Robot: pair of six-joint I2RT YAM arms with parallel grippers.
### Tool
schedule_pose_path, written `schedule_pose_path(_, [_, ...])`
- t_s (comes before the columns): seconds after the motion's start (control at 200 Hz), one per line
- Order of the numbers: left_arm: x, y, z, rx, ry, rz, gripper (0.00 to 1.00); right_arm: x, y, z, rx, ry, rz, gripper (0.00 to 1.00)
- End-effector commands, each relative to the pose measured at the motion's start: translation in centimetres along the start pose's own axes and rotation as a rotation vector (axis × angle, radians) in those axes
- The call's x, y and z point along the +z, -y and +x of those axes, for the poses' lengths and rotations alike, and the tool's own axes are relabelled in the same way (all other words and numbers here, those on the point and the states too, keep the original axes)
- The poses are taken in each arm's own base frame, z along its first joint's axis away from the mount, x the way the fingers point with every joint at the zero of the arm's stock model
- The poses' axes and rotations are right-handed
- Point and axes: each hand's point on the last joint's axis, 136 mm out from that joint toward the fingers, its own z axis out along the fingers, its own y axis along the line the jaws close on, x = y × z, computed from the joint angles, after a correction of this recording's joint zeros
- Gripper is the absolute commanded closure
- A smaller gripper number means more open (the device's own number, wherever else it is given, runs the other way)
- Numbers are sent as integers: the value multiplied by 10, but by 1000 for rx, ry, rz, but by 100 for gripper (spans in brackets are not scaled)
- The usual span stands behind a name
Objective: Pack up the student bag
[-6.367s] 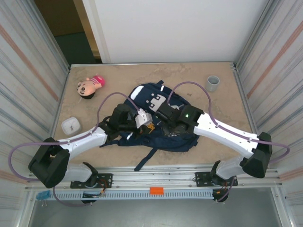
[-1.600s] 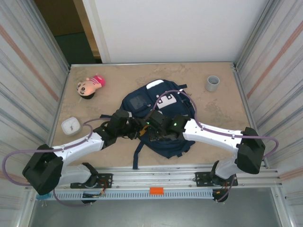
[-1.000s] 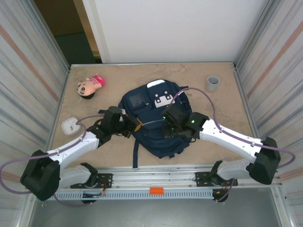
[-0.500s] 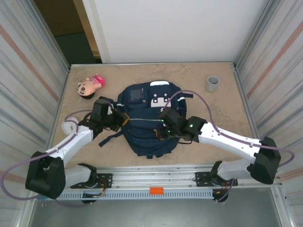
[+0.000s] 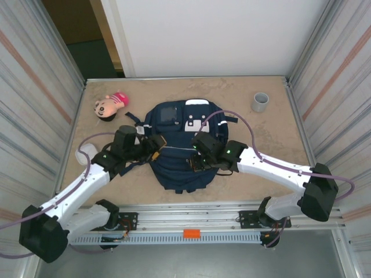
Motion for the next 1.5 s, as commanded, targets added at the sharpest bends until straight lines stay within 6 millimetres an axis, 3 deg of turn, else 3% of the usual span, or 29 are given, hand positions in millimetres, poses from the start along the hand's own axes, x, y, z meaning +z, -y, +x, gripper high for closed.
schedule_pose_path(0.0, [12,-18,15,-39,-18,-78,45,-6,3,1,9,-8,10,100])
schedule_pose_path(0.21, [37,-22,17,-38,-39,-107,49,-4,-1,0,0,1,-13,100])
schedule_pose_path(0.371, [43,-20,18,-56,-50,-96,56,4,-1,4,-2,-18,-6,68])
schedule_pose_path(0.511, [31,-14,22,-5,-46,-88,49,6,3,7,27,-35,13,59])
schedule_pose_path(0.656, [19,-17,15,38,11,-102,48,14,2,13,88,-79,-2,58])
schedule_pose_path(0.867, [22,-15,17,39,-7,-90,48,23,16,15,142,-80,44,55])
schedule_pose_path(1.062, [23,-15,15,40,1,-89,48,32,11,18,144,-94,17,54])
schedule_pose_path(1.253, [22,-15,15,30,4,-84,48,37,1,18,154,-95,-25,57])
schedule_pose_path(1.493, [22,-16,15,29,9,-83,49,45,-3,15,158,-88,-44,69])
